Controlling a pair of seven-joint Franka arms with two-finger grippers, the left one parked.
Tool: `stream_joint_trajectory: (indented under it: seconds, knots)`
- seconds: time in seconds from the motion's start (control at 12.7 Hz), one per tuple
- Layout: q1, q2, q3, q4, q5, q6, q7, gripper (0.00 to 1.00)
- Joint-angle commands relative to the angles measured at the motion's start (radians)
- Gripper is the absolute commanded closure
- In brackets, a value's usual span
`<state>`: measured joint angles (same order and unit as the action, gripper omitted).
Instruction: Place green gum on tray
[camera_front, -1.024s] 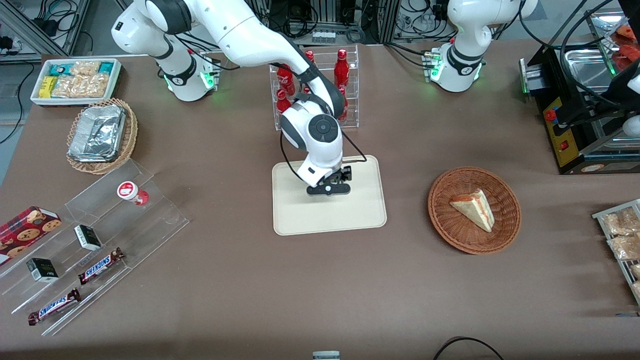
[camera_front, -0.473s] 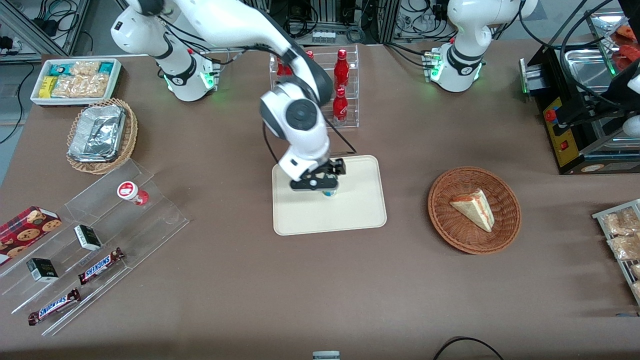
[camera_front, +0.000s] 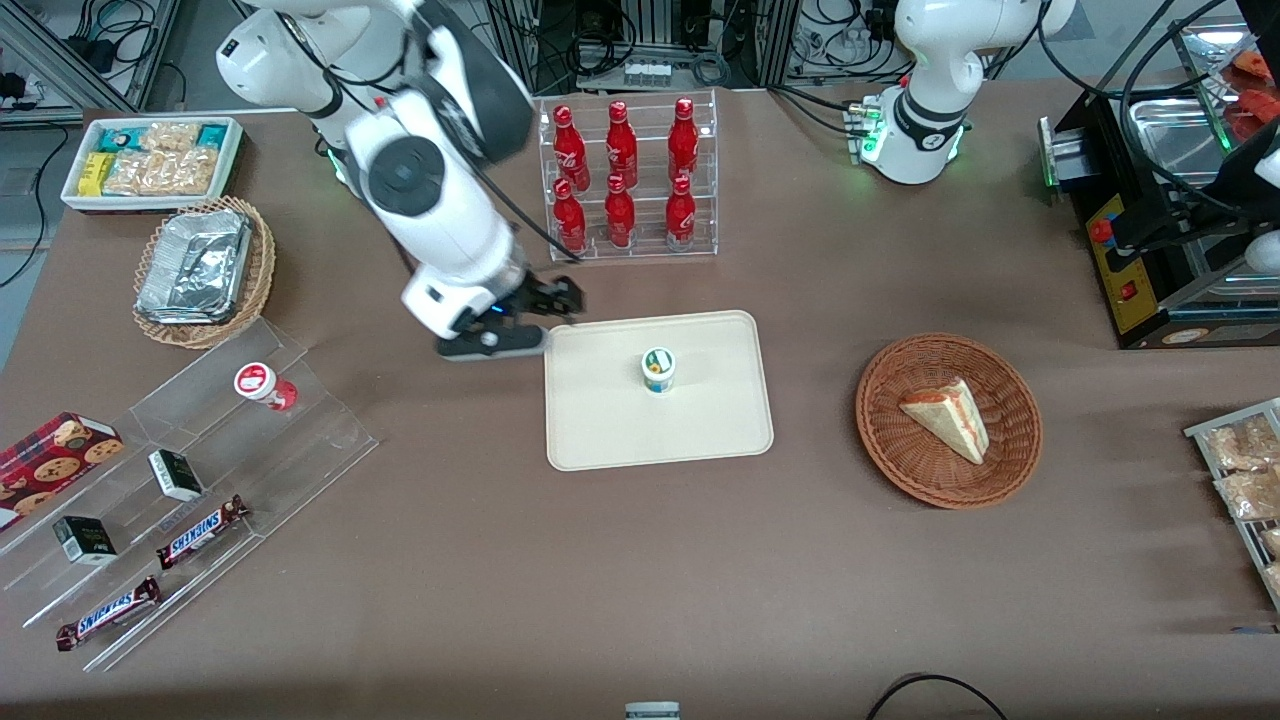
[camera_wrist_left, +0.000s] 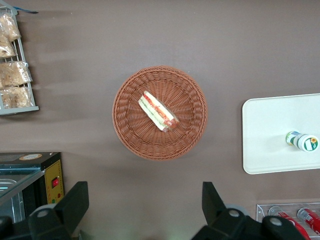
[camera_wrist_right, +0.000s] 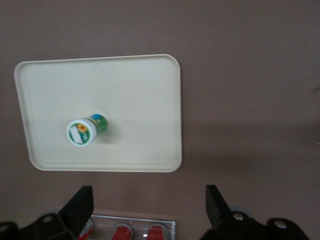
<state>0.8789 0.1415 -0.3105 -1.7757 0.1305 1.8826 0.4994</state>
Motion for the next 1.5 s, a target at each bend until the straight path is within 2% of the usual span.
stream_joint_trajectory:
  seconds: [0.0, 0.32, 0.63, 1.1, 1.34, 1.42]
  knots:
    - [-0.021, -0.107, 0.010, -0.045, -0.083, -0.109, -0.001, 0.00]
    - [-0.156, -0.230, 0.010, -0.045, -0.084, -0.226, -0.139, 0.00]
    - [-0.343, -0.299, 0.014, -0.031, -0.109, -0.310, -0.276, 0.00]
    - [-0.561, -0.267, 0.024, 0.056, -0.111, -0.350, -0.493, 0.00]
    - [-0.618, -0.218, 0.027, 0.120, -0.109, -0.361, -0.576, 0.00]
    - [-0.641, -0.206, 0.051, 0.148, -0.109, -0.376, -0.599, 0.00]
